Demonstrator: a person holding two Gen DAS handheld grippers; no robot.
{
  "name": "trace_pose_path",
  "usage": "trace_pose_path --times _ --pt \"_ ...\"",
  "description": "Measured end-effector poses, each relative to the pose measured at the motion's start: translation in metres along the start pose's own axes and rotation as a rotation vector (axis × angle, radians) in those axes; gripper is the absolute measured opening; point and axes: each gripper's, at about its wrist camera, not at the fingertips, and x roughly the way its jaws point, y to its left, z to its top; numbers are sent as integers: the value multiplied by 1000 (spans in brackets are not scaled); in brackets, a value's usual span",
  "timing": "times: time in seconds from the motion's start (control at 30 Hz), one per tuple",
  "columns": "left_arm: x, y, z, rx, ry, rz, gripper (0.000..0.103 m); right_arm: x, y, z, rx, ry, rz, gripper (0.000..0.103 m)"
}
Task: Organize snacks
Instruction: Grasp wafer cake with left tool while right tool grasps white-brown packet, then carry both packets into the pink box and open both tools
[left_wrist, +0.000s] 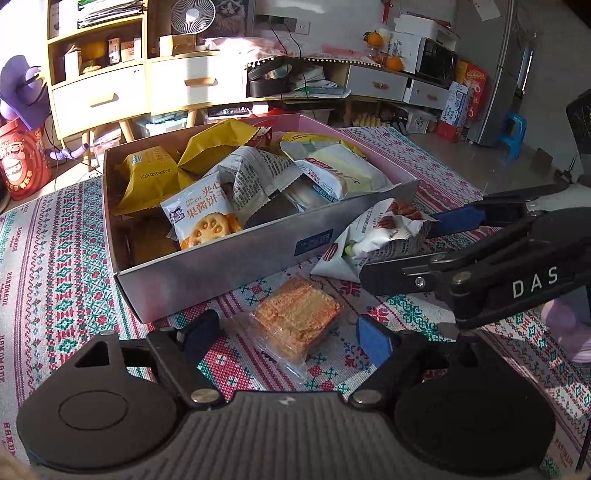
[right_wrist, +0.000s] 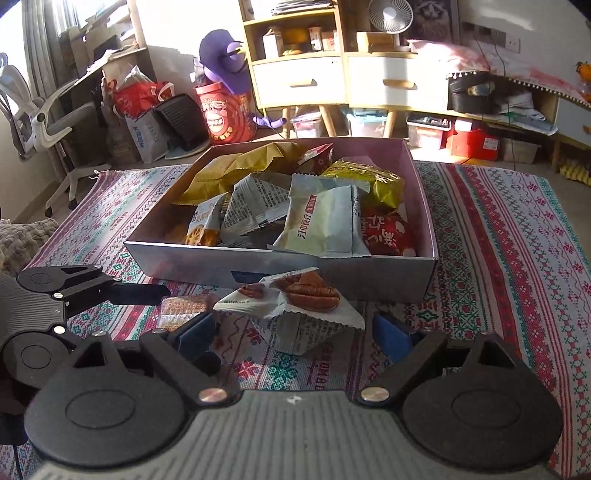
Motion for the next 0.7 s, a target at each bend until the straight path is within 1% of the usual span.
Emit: trace_pose_path --times 0.2,0.27,0.3,0.43,0.7 --pt "1 -2 3 0 1 -9 74 7 -1 5 24 -3 -1 81" --pt "0 -2 4 -2 -2 -6 61 8 -1 6 32 -1 2 76" --pt "-1 -2 4 -6 -2 -5 59 8 -1 6 36 -1 3 75" --pt "-2 -4 6 -1 6 1 55 9 2 6 33 -7 -3 73" --pt "-4 -4 6 -11 18 10 54 7 3 7 12 -12 -13 71"
